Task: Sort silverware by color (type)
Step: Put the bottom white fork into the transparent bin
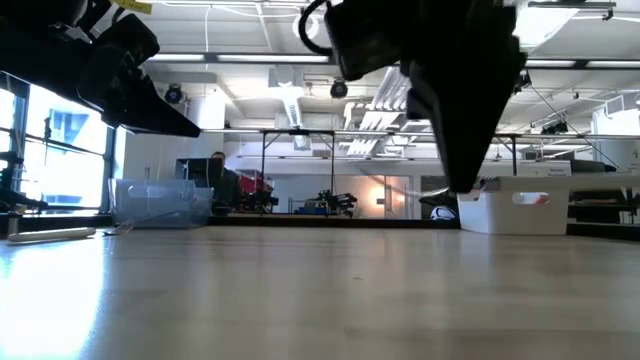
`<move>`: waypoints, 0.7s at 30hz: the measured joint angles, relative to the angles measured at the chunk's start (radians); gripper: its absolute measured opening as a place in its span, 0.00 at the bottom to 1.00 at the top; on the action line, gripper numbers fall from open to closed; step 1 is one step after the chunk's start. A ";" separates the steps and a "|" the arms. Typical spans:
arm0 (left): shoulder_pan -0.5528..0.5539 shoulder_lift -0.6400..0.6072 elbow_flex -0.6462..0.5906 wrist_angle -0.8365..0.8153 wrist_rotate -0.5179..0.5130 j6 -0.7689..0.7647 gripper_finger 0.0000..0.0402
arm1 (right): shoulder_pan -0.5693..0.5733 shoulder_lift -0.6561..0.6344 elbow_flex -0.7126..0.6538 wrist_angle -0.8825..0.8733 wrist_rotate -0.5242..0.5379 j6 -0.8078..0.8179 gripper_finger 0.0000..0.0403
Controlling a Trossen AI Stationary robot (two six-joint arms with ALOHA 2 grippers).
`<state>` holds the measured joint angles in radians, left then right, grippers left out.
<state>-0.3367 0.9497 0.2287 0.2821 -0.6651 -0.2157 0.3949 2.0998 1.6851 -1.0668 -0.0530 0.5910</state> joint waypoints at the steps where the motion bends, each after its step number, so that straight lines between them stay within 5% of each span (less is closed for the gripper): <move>1: 0.000 0.000 0.000 0.000 0.000 0.000 0.00 | 0.004 0.000 0.016 -0.032 0.000 0.005 0.01; 12: 0.000 0.000 0.000 0.000 0.000 0.000 0.00 | 0.079 -0.010 0.229 -0.374 0.024 0.109 0.00; 21: 0.000 0.000 0.000 0.000 0.007 -0.002 0.00 | 0.188 -0.186 0.092 -0.473 0.076 0.414 0.01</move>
<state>-0.3367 0.9497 0.2287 0.2822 -0.6579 -0.2176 0.5829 1.9136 1.7772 -1.5393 0.0231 1.0049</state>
